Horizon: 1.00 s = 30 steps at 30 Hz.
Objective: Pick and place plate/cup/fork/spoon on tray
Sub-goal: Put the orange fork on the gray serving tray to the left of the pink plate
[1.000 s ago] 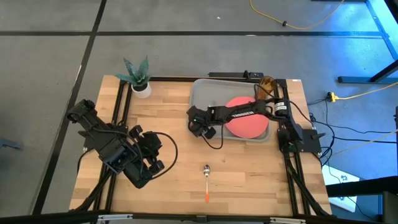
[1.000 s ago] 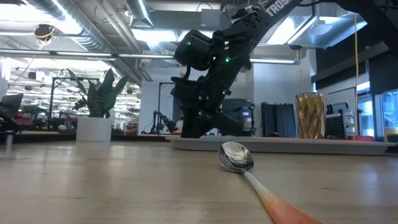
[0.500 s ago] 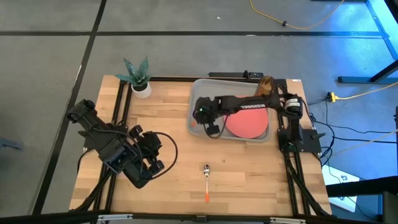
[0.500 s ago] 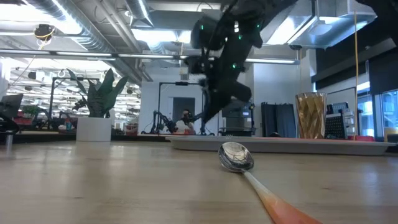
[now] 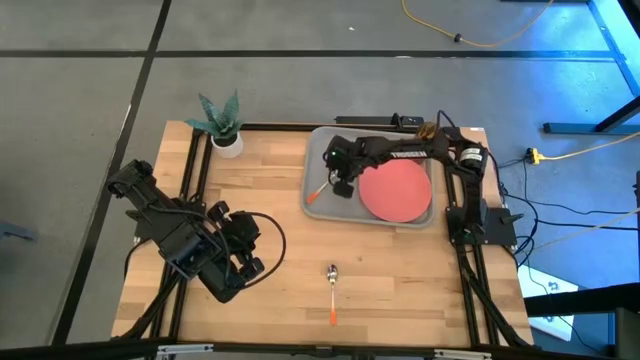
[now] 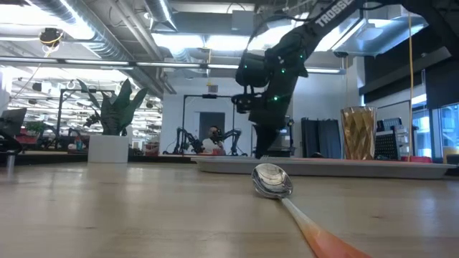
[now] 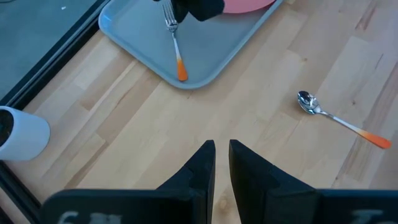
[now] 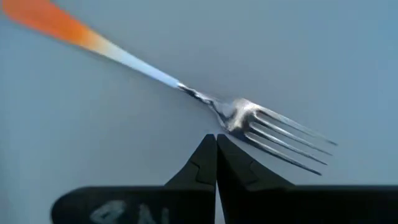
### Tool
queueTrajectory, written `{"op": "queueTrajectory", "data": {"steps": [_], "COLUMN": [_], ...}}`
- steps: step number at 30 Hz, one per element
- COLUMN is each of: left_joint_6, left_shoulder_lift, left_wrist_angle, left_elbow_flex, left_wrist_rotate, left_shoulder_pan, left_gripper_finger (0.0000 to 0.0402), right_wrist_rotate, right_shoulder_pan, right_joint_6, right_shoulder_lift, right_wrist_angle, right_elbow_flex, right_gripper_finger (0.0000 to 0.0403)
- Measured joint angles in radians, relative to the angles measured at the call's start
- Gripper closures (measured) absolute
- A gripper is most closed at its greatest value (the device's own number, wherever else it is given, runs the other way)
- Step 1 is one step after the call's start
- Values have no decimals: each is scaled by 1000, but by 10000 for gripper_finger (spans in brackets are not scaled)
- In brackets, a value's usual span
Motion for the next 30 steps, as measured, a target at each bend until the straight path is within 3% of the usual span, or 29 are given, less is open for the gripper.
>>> {"op": "queueTrajectory", "data": {"steps": [9, 30], "left_joint_6": [1, 7], "left_shoulder_lift": [0, 0], "left_wrist_angle": [0, 0], "left_elbow_flex": [0, 0], "left_wrist_rotate": [0, 0], "left_shoulder_pan": [0, 0], "left_gripper_finger": [362, 362], "right_wrist_rotate": [1, -6], "right_shoulder_pan": [-54, -120], "right_joint_6": [91, 90], "right_shoulder_lift": [1, 3], "right_wrist_angle": [-96, -40], "right_elbow_flex": [0, 0], "right_gripper_finger": [402, 402]}}
